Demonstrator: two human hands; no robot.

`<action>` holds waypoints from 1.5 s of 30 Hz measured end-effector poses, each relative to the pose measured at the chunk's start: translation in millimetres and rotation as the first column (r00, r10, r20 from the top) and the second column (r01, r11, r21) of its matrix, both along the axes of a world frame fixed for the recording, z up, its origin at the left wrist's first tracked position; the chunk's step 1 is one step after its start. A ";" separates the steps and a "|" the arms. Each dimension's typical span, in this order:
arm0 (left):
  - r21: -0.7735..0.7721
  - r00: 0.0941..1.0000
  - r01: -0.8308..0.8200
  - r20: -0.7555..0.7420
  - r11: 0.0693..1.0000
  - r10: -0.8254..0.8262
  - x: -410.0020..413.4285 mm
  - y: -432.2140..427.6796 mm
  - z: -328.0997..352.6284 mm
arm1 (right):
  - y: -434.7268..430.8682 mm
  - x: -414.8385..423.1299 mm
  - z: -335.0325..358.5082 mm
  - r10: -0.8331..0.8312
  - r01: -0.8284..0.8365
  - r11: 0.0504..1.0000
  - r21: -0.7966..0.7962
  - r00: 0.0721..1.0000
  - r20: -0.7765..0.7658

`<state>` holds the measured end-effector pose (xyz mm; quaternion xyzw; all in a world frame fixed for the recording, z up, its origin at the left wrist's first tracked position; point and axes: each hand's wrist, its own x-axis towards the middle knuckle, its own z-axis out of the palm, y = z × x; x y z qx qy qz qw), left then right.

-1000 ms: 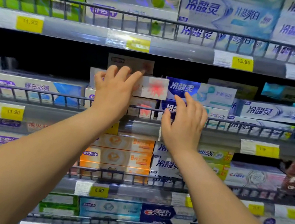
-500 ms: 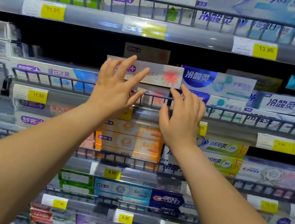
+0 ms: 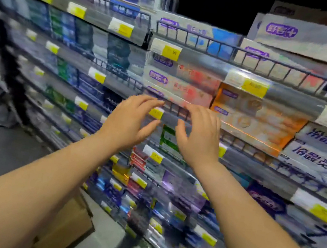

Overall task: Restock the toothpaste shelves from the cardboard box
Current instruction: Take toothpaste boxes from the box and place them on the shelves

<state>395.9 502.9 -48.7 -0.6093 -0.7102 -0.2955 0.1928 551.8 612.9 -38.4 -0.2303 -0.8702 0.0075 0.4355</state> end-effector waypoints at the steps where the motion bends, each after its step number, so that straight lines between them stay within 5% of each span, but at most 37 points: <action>1: -0.028 0.999 -0.026 0.028 0.999 0.027 -12.7 -22.9 -9.8 | -16.0 -15.7 -9.0 0.045 -0.044 0.998 -0.037 0.998 0.035; 10: -0.159 0.943 -0.200 0.237 0.967 0.234 -148.6 -260.0 -75.2 | -205.1 -182.0 -80.9 0.327 -0.262 0.915 -0.308 0.928 0.182; 19: -0.272 0.828 -0.351 0.356 0.896 0.432 -262.7 -405.2 -114.2 | -329.8 -315.4 -124.1 0.528 -0.301 0.618 -0.726 0.844 0.099; 30: -0.401 0.777 -0.371 0.360 0.838 0.516 -446.3 -377.5 -148.8 | -288.8 -503.2 -173.3 0.585 -0.194 0.426 -0.884 0.804 0.105; 33: -0.433 0.769 -0.347 0.376 0.832 0.516 -490.3 -361.6 -153.6 | -274.9 -542.0 -178.0 0.558 -0.149 0.435 -0.888 0.819 0.136; 38: -0.482 0.781 -0.193 0.451 0.854 0.431 -574.4 -326.8 -180.3 | -251.6 -594.7 -194.2 0.478 -0.043 0.413 -0.910 0.860 0.177; 45: -0.578 0.810 0.154 0.539 0.801 0.233 -671.5 -255.0 -229.2 | -228.7 -655.2 -242.7 0.115 0.204 0.397 -0.895 0.956 0.269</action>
